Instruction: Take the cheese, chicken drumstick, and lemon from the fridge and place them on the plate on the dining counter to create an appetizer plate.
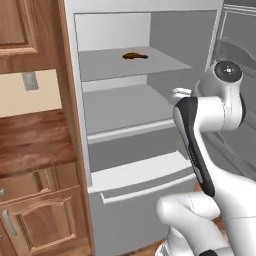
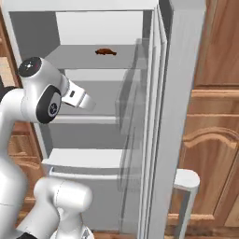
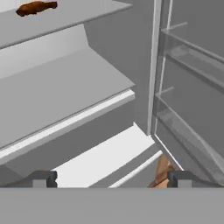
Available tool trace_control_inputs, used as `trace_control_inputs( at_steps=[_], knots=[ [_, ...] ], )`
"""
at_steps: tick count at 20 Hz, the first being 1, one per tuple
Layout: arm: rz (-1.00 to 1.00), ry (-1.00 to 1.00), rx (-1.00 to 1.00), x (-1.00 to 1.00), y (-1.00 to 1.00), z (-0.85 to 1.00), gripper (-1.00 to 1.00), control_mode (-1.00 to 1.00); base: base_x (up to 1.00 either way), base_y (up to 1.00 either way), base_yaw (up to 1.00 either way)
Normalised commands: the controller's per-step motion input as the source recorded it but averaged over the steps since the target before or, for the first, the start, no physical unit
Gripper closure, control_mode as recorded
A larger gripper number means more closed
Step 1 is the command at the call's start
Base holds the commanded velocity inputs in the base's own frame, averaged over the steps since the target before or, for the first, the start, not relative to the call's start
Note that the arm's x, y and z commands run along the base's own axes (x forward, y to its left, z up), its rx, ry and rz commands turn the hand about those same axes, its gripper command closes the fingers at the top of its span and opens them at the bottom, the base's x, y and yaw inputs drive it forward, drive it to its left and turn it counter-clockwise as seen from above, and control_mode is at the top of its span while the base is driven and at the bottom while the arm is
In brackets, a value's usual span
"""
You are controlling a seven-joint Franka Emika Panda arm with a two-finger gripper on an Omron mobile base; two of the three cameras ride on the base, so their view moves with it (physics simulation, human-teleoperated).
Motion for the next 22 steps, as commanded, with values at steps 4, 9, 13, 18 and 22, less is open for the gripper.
trace_control_inputs(
  at_steps=[4, 9, 13, 18, 22],
  knots=[
    [0.0, 0.0, 0.0, 0.0, 0.0, 0.0, -1.0, 1.0, 0.73, 0.47, -0.18],
    [0.0, 0.0, 0.0, 0.0, 0.0, 0.0, -1.0, 1.0, 0.67, 0.48, -0.01],
    [0.0, 0.0, -0.01, 0.06, 0.0, 0.06, -1.0, -1.0, 0.39, 0.16, 0.0],
    [0.04, -0.25, -0.01, -0.31, -0.09, 0.43, -1.0, -1.0, 0.0, 0.0, 0.0],
    [0.12, -0.42, 0.0, -0.68, -0.25, 0.77, -1.0, -1.0, 0.0, 0.0, 0.0]
  ],
)
